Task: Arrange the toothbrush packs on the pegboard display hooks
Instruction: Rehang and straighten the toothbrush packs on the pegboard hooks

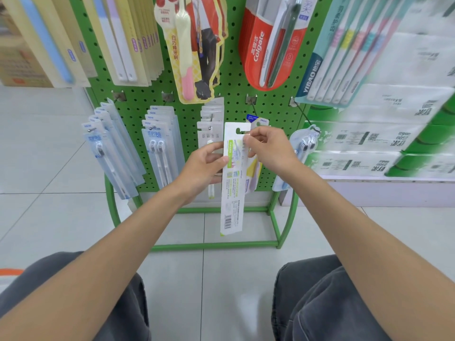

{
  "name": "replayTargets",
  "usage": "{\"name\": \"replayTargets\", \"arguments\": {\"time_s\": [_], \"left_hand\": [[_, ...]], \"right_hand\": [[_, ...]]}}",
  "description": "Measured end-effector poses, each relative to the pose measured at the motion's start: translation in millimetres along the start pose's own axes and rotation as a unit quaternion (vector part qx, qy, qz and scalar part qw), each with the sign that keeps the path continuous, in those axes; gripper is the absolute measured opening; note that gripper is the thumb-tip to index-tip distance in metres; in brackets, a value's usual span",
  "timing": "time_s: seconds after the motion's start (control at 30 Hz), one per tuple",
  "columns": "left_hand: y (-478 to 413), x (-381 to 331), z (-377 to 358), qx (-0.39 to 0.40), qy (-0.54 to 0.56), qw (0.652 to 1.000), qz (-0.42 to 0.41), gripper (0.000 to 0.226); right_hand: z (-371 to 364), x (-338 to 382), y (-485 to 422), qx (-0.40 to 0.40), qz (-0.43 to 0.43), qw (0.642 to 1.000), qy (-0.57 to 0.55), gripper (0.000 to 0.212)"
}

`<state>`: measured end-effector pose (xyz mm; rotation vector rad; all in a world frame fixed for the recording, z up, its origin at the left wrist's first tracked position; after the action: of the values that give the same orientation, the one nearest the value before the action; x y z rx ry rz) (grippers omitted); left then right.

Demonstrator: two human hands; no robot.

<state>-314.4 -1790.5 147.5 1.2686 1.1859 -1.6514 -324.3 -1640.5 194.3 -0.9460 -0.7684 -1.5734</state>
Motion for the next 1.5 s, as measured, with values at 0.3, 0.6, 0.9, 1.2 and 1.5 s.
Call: {"name": "replayTargets", "arguments": {"time_s": [0.3,0.6,0.9,1.2,1.5], "left_hand": [[1.3,-7.8,10.0,-0.055,-0.075,0.995,-0.043,0.044],[-7.7,5.5,43.8,-0.170,-0.097,0.981,0.014,0.035],[-21.6,14.6,36.3,-0.160,-0.100,0.982,0.030,0.048],[-33.7,15.6,45.4,-0.169,-0.110,0.979,0.029,0.055],[-35.8,8.0,47.8,-0.137,-0.105,0.985,0.007,0.038]], "right_hand": [[-32.6,16.6,21.9,0.110,0.017,0.993,0.025,0.018],[6.8,30.7,2.5,-0.098,0.070,0.987,0.108,0.011],[-1.3,41.3,-17.4,-0.141,0.117,0.972,0.147,0.025],[-36.5,47.8,-38.5,-0.060,0.130,0.971,0.191,0.029],[-39.5,46.6,-51.0,0.014,0.090,0.984,0.150,0.026]]}}
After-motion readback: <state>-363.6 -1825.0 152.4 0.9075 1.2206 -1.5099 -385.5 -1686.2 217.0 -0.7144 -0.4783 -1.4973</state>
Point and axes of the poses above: each hand's wrist, its own y-axis away from the middle knuckle, its own z-axis out of the back of the hand, x = y × z, the point moved 10 cm from there along -y, towards the middle knuckle, and after that the axes turned 13 degrees about -z, right-handed, at the moved point
